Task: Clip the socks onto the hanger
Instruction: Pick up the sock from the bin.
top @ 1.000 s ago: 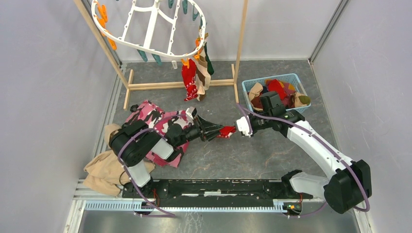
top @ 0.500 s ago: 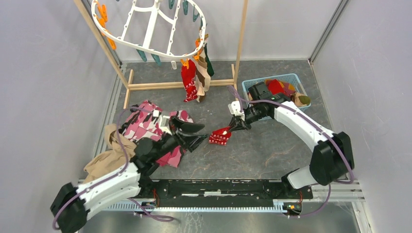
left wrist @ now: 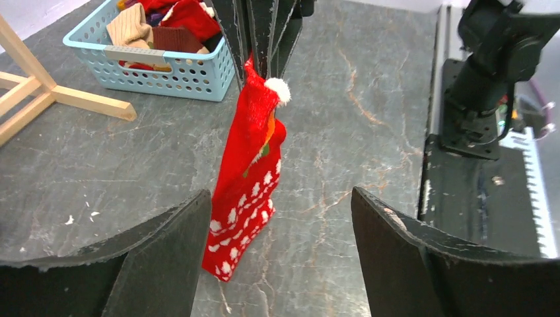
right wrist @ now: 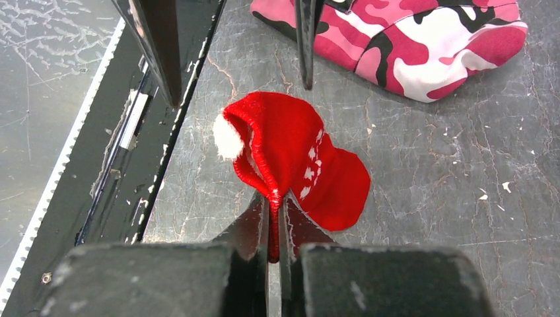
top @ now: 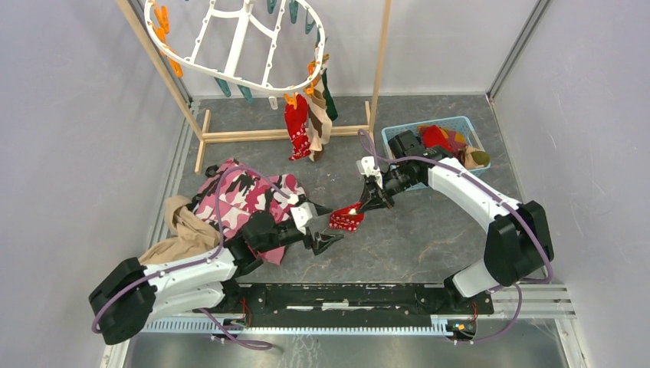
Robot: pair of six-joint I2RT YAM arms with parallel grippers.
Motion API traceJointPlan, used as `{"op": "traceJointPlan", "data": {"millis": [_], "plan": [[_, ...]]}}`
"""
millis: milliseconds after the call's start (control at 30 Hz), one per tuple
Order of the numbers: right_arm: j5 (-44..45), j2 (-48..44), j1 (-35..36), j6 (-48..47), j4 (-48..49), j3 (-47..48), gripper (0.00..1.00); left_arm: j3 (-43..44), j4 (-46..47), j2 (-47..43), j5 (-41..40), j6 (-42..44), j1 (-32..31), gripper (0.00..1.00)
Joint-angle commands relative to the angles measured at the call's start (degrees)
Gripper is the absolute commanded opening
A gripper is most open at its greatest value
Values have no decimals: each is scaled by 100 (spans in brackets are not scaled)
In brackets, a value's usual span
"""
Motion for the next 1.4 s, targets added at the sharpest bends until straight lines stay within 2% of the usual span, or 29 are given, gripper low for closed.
{"op": "traceJointPlan", "data": {"millis": [0, 233, 400, 433, 500, 600, 633, 800, 933, 1000, 1133, 1367], "plan": [[-161, -61, 40, 117, 108, 62, 1, 530, 203, 460, -119, 1082, -93, 82], [-151, -41, 88, 87, 112, 38, 4, 655, 737, 964, -229, 1017, -120, 78], [-143, -66, 106, 60, 117, 38, 5, 801, 995, 1284, -175, 712, -125, 60], [-131, -69, 102, 60, 120, 36, 5, 797, 1093, 1324, -150, 642, -125, 55], [-124, -72, 103, 55, 121, 35, 5, 789, 1222, 1391, -116, 507, -125, 37], [-133, -91, 107, 34, 127, 27, 9, 742, 1369, 1397, -116, 311, -125, 6], [-139, -110, 109, 25, 123, 24, 10, 703, 1425, 1374, -159, 222, -122, 3], [-12, -320, 105, 205, 312, -1, 38, 150, 2205, 1078, -627, -520, -116, 2], [195, -793, 98, 988, 1366, -426, 56, -523, 3199, 844, -1056, -1443, -116, 2], [146, -944, 112, 1295, 1832, -590, 59, -689, 3534, 755, -1210, -1856, -112, 2], [-202, -958, 158, 1862, 2383, -676, 61, -812, 3837, 606, -1312, -2161, -116, 2], [-362, -907, 445, 2706, 3143, -676, 60, -772, 3636, 257, -1486, -2242, -111, 2]]}}
